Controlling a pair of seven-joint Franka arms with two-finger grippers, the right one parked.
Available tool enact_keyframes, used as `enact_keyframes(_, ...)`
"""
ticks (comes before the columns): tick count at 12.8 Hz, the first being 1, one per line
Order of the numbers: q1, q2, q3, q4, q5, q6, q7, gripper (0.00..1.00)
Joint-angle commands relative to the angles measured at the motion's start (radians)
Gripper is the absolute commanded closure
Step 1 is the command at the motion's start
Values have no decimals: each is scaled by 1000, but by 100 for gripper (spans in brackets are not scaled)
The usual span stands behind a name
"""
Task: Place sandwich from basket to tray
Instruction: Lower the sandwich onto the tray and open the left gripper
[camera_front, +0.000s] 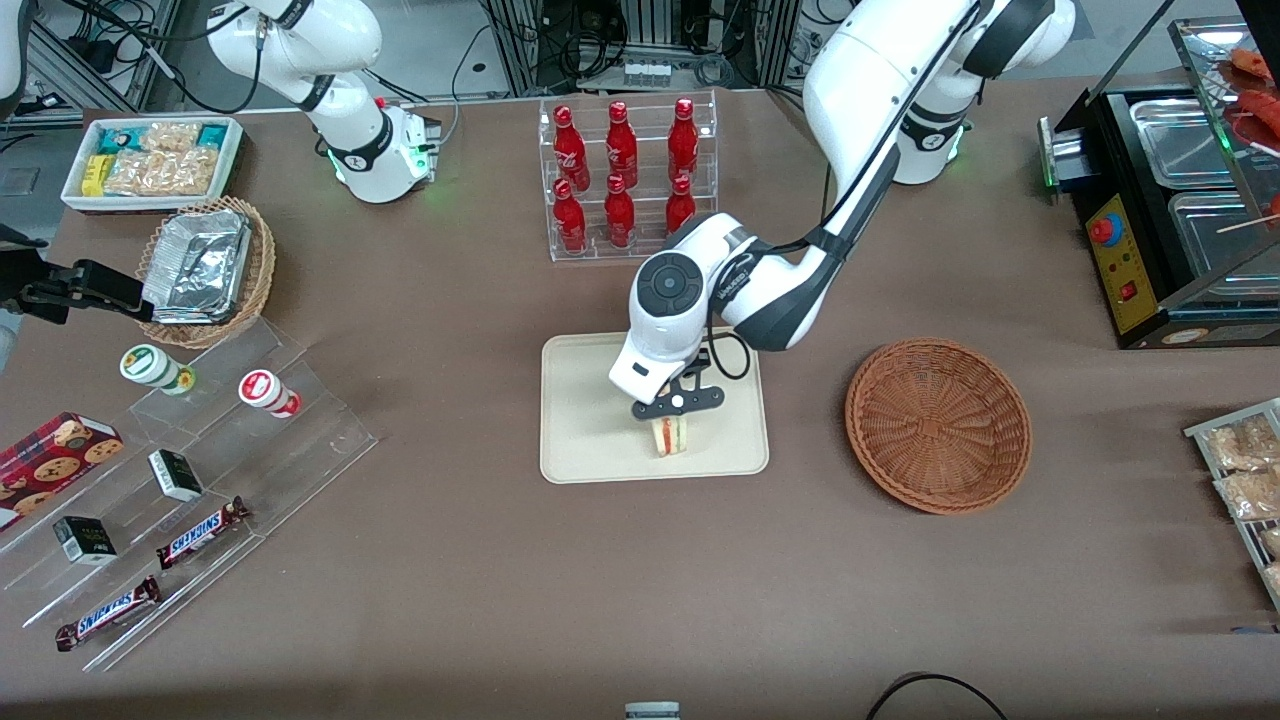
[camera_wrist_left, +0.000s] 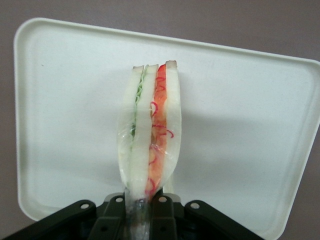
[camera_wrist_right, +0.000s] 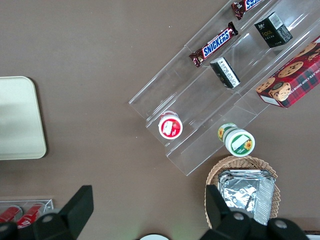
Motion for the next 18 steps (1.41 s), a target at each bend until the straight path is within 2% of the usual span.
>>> enact_keyframes(1, -31, 39, 17, 37, 17, 23, -57, 100)
enact_keyframes(3, -51, 53, 21, 39, 20, 29, -80, 100)
enact_keyframes(5, -54, 67, 20, 39, 58, 48, -136, 100)
enact_keyframes(6, -54, 70, 20, 39, 81, 48, -155, 96)
enact_keyframes(7, -56, 73, 20, 39, 97, 48, -158, 70)
enact_keyframes(8, -56, 74, 20, 39, 97, 48, -161, 38)
enact_keyframes(9, -56, 74, 20, 39, 98, 48, -163, 0)
enact_keyframes(12, -51, 59, 20, 72, 97, 34, -160, 0)
enact_keyframes(15, -41, 19, 20, 162, 80, -110, -149, 0)
enact_keyframes(18, -37, -22, 21, 174, 82, -159, -120, 0)
